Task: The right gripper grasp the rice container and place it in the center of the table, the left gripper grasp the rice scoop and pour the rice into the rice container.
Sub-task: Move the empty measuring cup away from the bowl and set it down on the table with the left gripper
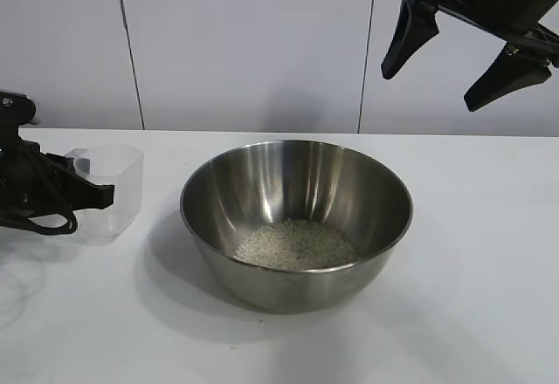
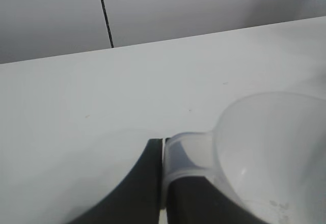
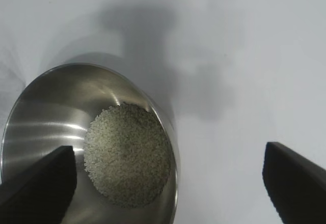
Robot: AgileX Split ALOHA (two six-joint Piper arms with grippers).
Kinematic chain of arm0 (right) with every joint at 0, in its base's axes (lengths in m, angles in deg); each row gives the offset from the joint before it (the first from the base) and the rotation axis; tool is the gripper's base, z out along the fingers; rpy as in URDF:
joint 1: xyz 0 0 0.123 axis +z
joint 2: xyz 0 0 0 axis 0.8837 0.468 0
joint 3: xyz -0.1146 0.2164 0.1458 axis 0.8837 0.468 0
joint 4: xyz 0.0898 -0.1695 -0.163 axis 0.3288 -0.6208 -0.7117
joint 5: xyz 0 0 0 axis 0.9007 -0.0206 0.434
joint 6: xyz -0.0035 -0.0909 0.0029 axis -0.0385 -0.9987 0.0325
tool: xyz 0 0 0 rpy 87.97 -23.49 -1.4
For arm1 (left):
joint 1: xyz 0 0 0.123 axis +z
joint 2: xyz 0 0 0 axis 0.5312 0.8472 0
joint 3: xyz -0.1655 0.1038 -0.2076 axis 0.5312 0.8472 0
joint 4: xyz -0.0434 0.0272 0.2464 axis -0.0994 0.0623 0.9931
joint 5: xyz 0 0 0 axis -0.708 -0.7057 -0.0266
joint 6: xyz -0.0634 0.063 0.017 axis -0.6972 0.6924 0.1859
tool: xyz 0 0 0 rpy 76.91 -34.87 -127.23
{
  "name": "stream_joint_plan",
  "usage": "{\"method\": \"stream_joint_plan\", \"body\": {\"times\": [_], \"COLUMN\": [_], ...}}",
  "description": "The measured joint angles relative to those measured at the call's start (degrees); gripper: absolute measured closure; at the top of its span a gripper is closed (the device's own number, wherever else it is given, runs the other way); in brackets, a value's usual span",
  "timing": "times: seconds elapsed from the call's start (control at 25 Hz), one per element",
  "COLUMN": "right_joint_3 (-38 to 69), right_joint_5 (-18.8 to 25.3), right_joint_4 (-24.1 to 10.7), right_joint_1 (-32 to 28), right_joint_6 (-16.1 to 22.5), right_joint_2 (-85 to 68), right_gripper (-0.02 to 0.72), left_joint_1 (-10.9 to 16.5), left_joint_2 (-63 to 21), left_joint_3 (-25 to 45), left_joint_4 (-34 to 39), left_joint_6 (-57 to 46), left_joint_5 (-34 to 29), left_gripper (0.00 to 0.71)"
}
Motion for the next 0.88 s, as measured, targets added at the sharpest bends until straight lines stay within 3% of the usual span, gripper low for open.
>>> {"method": "stream_joint_plan", "body": {"times": [0.12,0.28,0.64,0.88], "right_joint_3": [0.00,0.00,0.00,0.00], "right_joint_5": [0.00,0.00,0.23,0.34], "right_joint_4": [0.00,0.00,0.66,1.19], "right_joint_1": [0.00,0.00,0.00,0.00], "right_joint_6": [0.00,0.00,0.00,0.00], "right_joint_2": [0.00,0.00,0.00,0.00], "right_gripper": [0.021,0.021,0.021,0.021], "left_joint_1": [0.00,0.00,0.00,0.00], "left_joint_2": [0.00,0.00,0.00,-0.15], "left_joint_3": [0.00,0.00,0.69,3.69], "left_joint_4": [0.00,0.00,0.24,0.29], "left_joint_6": [-0.21,-0.26,-0.33,-0.33], "left_joint_5": [-1.53,-3.86,-3.82,-3.87], "left_gripper": [0.688,0.597,0.248,0.084]}}
